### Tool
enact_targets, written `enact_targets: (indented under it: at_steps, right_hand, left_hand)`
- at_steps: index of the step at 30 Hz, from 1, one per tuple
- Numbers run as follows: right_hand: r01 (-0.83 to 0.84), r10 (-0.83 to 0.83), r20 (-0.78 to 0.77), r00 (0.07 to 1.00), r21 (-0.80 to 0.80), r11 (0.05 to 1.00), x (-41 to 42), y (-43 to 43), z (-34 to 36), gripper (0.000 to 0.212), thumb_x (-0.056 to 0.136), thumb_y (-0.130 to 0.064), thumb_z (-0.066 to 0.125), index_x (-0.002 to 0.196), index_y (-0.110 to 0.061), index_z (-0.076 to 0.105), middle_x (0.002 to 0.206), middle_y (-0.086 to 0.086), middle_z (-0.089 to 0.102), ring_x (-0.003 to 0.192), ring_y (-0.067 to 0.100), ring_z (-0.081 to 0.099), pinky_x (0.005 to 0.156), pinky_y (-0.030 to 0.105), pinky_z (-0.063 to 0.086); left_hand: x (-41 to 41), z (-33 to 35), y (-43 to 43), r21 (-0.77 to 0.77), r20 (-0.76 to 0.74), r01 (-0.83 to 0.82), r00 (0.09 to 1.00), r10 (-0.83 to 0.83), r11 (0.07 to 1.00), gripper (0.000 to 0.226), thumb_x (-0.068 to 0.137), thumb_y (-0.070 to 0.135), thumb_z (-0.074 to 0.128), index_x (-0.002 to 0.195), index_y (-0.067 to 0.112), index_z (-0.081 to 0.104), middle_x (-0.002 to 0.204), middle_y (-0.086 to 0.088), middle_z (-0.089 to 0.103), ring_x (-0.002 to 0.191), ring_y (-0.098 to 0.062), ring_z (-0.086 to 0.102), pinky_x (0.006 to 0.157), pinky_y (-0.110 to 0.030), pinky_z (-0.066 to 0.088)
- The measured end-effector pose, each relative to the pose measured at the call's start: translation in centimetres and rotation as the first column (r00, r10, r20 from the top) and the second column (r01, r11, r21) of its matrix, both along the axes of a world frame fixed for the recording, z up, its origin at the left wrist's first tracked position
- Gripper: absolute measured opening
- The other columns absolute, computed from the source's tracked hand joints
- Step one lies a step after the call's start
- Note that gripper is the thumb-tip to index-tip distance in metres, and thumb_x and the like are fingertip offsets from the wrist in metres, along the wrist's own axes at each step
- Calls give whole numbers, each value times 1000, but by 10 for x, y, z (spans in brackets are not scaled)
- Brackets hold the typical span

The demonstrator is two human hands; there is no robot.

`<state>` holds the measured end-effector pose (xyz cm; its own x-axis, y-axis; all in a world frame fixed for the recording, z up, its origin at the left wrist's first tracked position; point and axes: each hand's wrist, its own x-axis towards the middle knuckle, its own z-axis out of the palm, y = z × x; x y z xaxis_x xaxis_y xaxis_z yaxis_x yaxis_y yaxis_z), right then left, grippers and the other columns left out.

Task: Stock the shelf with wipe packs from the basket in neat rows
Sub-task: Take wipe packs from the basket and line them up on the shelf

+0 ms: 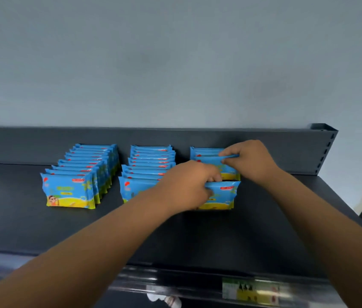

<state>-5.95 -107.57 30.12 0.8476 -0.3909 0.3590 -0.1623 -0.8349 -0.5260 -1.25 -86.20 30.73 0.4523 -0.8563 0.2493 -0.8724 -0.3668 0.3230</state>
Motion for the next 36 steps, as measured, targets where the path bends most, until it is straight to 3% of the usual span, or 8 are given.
enact_targets:
  at_steps: [6,11,16,20,22,26,30,36]
  right_hand:
    - [-72,74,4,997,-187,980,21,-15,-9,15,83,-22,81,97,-27,81,101,-7,62,102,15,57,86,33,47]
    - [-122,133,47,990,-181,976,18,-29,-7,17,94,-35,69,107,-31,80,94,-12,58,98,11,53,82,28,41]
    - [-120,143,104,984,-203,972,8,-33,-5,26,95,-47,54,98,-35,77,96,-11,67,99,15,59,88,35,47]
    - [-130,150,80,985,-216,968,6,-34,-3,10,83,-46,61,86,-37,66,96,-11,65,97,17,59,88,34,44]
    - [-126,140,57,989,-206,970,6,-35,-2,17,77,-38,70,93,-31,68,101,-10,63,101,18,57,89,31,42]
    - [-115,107,-44,993,-253,961,4,-29,-6,48,67,-51,77,107,-32,61,111,-12,55,108,18,50,93,36,43]
    - [-20,2,-58,998,-316,948,4,-26,-16,56,72,-38,87,117,-22,58,117,-7,53,113,19,48,90,35,44]
    - [3,-25,-76,997,-272,962,4,-18,-18,70,81,-38,82,141,-20,50,142,-3,51,130,16,47,104,34,44]
  left_hand:
    - [25,-8,-27,-38,5,-76,997,76,996,29,79,10,66,100,29,71,92,10,71,87,-14,65,76,-39,55]
    - [37,-8,-47,-19,45,-86,995,87,996,28,78,9,64,96,29,68,87,7,70,83,-18,64,74,-42,55]
    - [43,-6,-64,35,178,-67,982,59,997,30,80,11,64,105,26,68,104,3,64,100,-21,56,84,-46,53]
    - [47,-3,-70,50,318,-90,946,70,995,37,85,14,65,122,22,65,122,0,55,111,-23,50,85,-42,52]
    - [48,-3,-72,37,327,-109,941,91,993,37,86,15,63,122,20,62,122,-1,56,111,-24,51,81,-39,48]
    - [47,-5,-73,3,390,-159,909,145,987,30,88,25,63,117,19,55,115,-1,60,105,-23,54,74,-34,33]
    - [49,-4,-74,-19,418,-172,894,165,985,35,93,46,61,115,20,58,112,0,60,105,-22,54,79,-35,39]
    - [50,-1,-77,17,430,-173,890,149,985,32,95,47,60,115,21,61,112,0,60,105,-21,53,82,-36,41]
